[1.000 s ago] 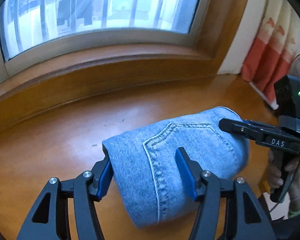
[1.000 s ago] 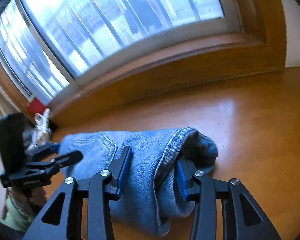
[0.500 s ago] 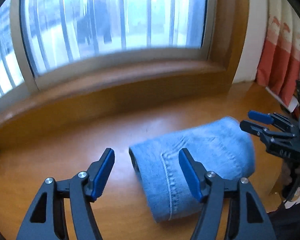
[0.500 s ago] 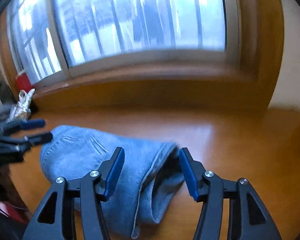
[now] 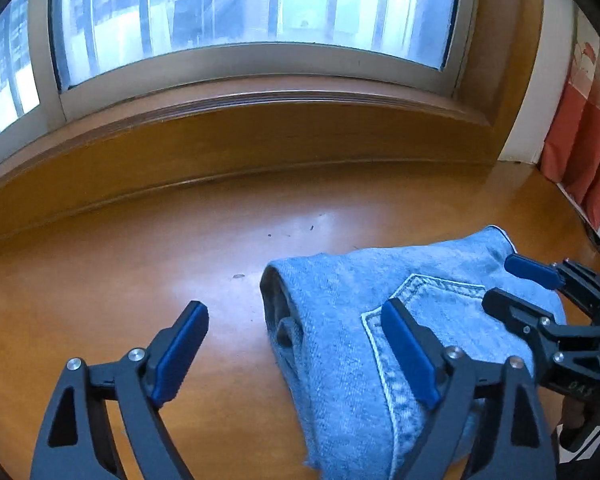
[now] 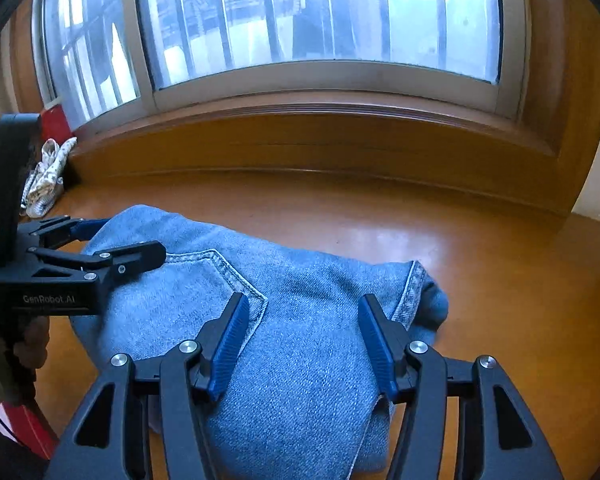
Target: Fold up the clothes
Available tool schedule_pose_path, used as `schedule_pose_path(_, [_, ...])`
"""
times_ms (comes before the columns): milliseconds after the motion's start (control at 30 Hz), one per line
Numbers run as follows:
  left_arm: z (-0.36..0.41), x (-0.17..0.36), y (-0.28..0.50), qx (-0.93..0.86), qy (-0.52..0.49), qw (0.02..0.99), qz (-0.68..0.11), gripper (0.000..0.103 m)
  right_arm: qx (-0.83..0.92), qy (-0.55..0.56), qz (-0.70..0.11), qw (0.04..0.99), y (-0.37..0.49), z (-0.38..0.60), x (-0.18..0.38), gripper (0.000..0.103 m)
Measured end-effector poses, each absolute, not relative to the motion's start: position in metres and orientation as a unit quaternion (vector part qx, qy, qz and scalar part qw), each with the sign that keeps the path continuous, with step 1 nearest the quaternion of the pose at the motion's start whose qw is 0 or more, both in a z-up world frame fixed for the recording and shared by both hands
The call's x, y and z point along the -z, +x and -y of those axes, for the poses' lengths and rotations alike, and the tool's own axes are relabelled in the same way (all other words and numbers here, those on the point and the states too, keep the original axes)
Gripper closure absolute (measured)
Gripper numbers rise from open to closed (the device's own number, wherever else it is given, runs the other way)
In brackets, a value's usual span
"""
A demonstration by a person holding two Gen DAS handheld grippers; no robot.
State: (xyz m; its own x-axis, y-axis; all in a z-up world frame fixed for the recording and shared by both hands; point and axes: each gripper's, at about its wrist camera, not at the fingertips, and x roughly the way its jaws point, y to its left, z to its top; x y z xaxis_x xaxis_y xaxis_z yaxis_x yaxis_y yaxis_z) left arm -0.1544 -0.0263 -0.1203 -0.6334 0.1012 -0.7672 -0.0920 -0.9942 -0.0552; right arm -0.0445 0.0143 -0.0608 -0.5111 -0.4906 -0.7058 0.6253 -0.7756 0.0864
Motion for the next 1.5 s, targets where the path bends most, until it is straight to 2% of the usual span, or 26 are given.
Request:
schedule_pose_path(267, [0.033, 0.077, -0.119, -0.918, -0.394, 0.042, -0.011, 0.017, 0.875, 0.344, -0.075, 0.332, -0.020, -0.020, 0.020, 0.047])
schedule_pose_path(400, [0.036, 0.096, -0.119, -0.903, -0.427, 0.036, -0.003, 0.014, 0.863, 0.361, -0.078, 0.346, -0.011, -0.016, 0.025, 0.047])
schedule_pose_path(633, [0.046, 0.115, -0.119, -0.896, -0.442, 0.043, 0.028, 0.013, 0.872, 0.339, -0.154, 0.316, 0.003, -0.004, 0.049, 0.047])
schedule_pose_path(767, [0.057, 0.111, -0.112, -0.894, -0.439, 0.059, 0.062, 0.017, 0.871, 0.353, -0.118, 0.320, 0.003, -0.018, 0.041, 0.047])
schedule_pose_path(867, [0.064, 0.099, -0.102, -0.892, -0.434, 0.096, 0.085, 0.016, 0.873, 0.357, -0.049, 0.327, 0.004, -0.042, 0.025, 0.044])
schedule_pose_path(933, [0.065, 0.093, -0.095, -0.886, -0.433, 0.131, 0.096, 0.016, 0.868, 0.368, 0.013, 0.332, 0.002, -0.060, 0.017, 0.026])
schedule_pose_path(1067, [0.056, 0.097, -0.095, -0.878, -0.442, 0.163, 0.089, 0.016, 0.843, 0.406, 0.094, 0.341, -0.013, -0.079, 0.021, 0.023])
schedule_pose_path(1233, [0.045, 0.117, -0.107, -0.859, -0.473, 0.168, 0.104, 0.016, 0.827, 0.457, 0.082, 0.318, -0.021, -0.070, 0.044, 0.023])
schedule_pose_path(1500, [0.038, 0.132, -0.113, -0.850, -0.487, 0.160, 0.123, 0.014, 0.793, 0.489, 0.063, 0.357, -0.035, -0.048, 0.075, 0.023])
